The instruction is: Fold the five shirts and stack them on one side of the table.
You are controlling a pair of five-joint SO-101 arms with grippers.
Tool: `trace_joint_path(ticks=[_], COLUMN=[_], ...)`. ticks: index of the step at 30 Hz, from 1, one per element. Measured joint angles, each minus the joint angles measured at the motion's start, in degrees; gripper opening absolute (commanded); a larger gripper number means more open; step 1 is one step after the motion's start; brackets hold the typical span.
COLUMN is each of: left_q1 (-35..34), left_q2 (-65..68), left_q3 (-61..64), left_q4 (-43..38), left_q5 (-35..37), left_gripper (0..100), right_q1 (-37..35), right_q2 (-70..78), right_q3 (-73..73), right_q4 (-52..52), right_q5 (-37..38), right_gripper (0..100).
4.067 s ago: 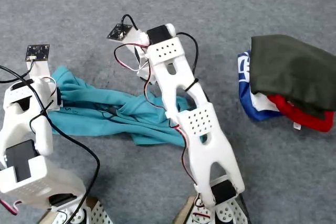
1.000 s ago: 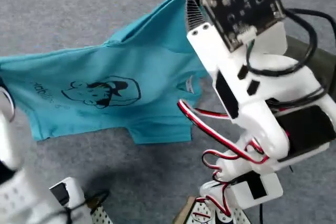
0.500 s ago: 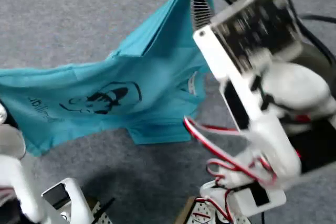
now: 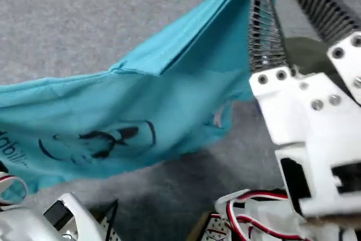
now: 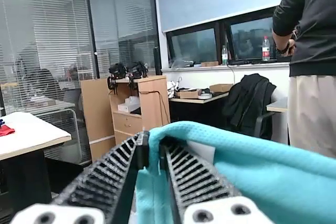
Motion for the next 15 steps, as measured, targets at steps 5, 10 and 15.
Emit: trace_joint_path(ticks=[5,10,15], left_q1=[0.00,0.00,0.00], left_q2=[-0.26,-0.26,-0.26], left_q3=[3.87,9.67,12.31], left_q4=[1.93,2.46,2.46], left_q5=[0.00,0.00,0.00], left_gripper=[2,2,2], right_q1=[0.00,0.00,0.00], right_q2=[0.00,0.18,-0.53], right_q3=[0.00,0.00,0.09], right_q4=[-3.96,-6.68,-7.82], right_q5=[0.00,0.00,-0.44], right_gripper=[0.2,0.2,0.2])
